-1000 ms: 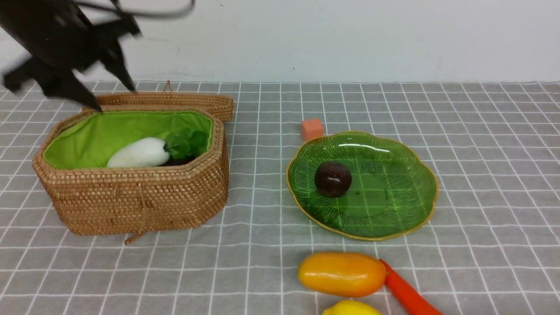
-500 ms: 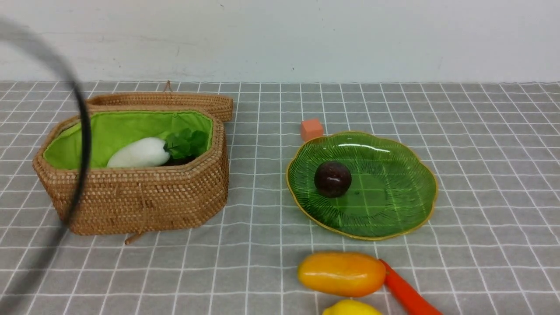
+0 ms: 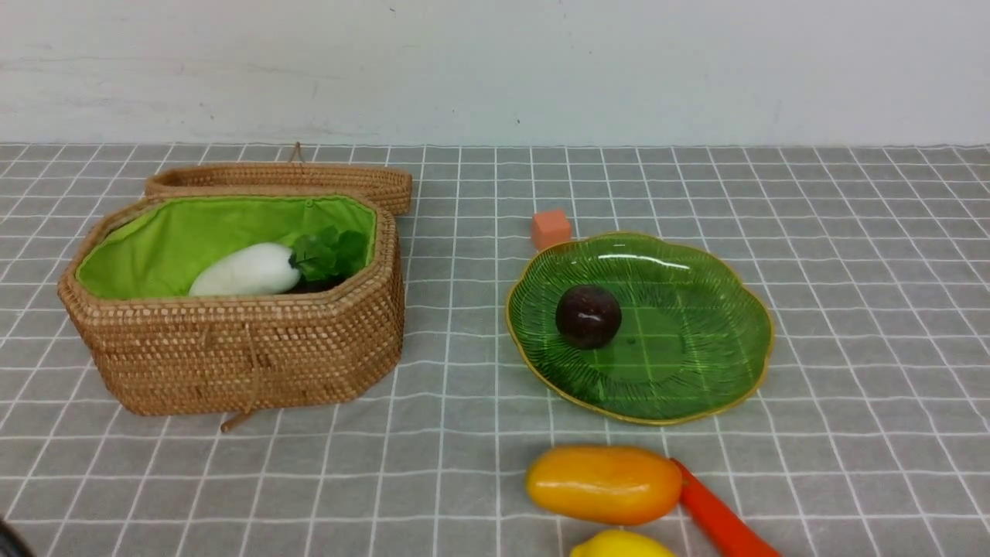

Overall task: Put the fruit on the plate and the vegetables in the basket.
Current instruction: Use the right arm to grab a lemon and put it into the right plate

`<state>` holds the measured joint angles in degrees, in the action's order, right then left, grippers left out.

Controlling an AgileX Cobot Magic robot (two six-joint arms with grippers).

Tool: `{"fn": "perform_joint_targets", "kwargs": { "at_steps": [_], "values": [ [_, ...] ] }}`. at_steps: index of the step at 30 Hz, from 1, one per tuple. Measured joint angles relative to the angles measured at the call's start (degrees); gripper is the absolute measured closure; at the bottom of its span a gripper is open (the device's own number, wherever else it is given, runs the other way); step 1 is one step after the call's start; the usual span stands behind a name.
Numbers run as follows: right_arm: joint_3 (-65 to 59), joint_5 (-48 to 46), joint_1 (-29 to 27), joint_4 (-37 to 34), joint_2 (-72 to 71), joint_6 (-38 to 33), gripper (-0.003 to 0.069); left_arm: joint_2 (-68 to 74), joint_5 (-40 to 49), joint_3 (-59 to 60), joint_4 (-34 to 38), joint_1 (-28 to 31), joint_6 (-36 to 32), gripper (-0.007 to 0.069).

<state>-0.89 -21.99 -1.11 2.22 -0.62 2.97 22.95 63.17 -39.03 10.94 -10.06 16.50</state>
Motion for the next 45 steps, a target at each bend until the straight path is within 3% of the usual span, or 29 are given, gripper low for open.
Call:
{"fn": "perform_joint_targets", "kwargs": {
  "at_steps": [6, 11, 18, 23, 29, 45],
  "values": [
    [0.00, 0.00, 0.00, 0.00, 0.00, 0.00, 0.0418, -0.40, 0.58, 0.00, -0.47, 0.00, -0.08, 0.0638],
    [0.00, 0.00, 0.00, 0.00, 0.00, 0.00, 0.0418, -0.43, -4.32, 0.67, -7.19, 0.00, -1.50, 0.0638],
    [0.00, 0.00, 0.00, 0.00, 0.00, 0.00, 0.0418, -11.66, -29.49, 17.04, -19.02, 0.11, -1.51, 0.0638],
    [0.00, 0.00, 0.00, 0.00, 0.00, 0.00, 0.0418, -21.89, -40.96, 32.23, -19.03, 4.67, -1.51, 0.0638],
    [0.00, 0.04, 0.00, 0.00, 0.00, 0.00, 0.0418, -23.38, -40.78, 40.67, -18.14, 10.79, -1.51, 0.0635],
    [-0.05, 0.19, 0.00, 0.44, 0.00, 0.00, 0.0418, -23.38, -40.89, 40.67, -12.48, 11.03, -1.51, 0.0622]
  ]
}}
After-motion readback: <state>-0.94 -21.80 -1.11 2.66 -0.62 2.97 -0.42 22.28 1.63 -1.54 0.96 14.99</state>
